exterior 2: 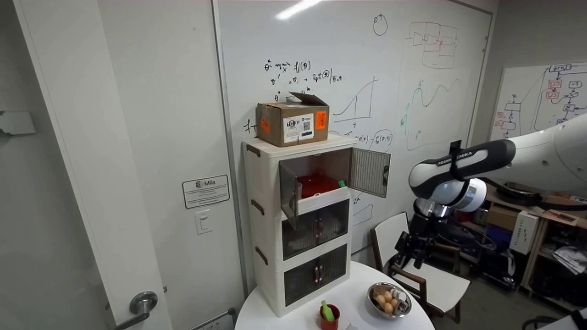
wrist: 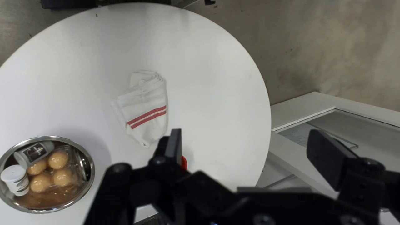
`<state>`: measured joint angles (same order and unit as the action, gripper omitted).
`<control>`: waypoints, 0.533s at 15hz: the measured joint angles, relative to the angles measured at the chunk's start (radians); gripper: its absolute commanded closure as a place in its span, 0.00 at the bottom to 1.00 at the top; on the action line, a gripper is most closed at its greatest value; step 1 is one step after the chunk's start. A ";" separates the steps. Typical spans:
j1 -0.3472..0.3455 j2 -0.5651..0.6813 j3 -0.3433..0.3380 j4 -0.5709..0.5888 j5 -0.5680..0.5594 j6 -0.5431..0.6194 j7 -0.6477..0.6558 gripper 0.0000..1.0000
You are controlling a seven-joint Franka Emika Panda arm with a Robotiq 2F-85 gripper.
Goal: Remove the silver bowl from the top cabinet and put it on the table
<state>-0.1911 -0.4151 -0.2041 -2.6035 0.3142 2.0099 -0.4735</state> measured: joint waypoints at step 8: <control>0.029 -0.053 -0.069 0.018 0.068 -0.097 0.000 0.00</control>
<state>-0.1622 -0.4682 -0.2733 -2.5859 0.3824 1.9133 -0.4735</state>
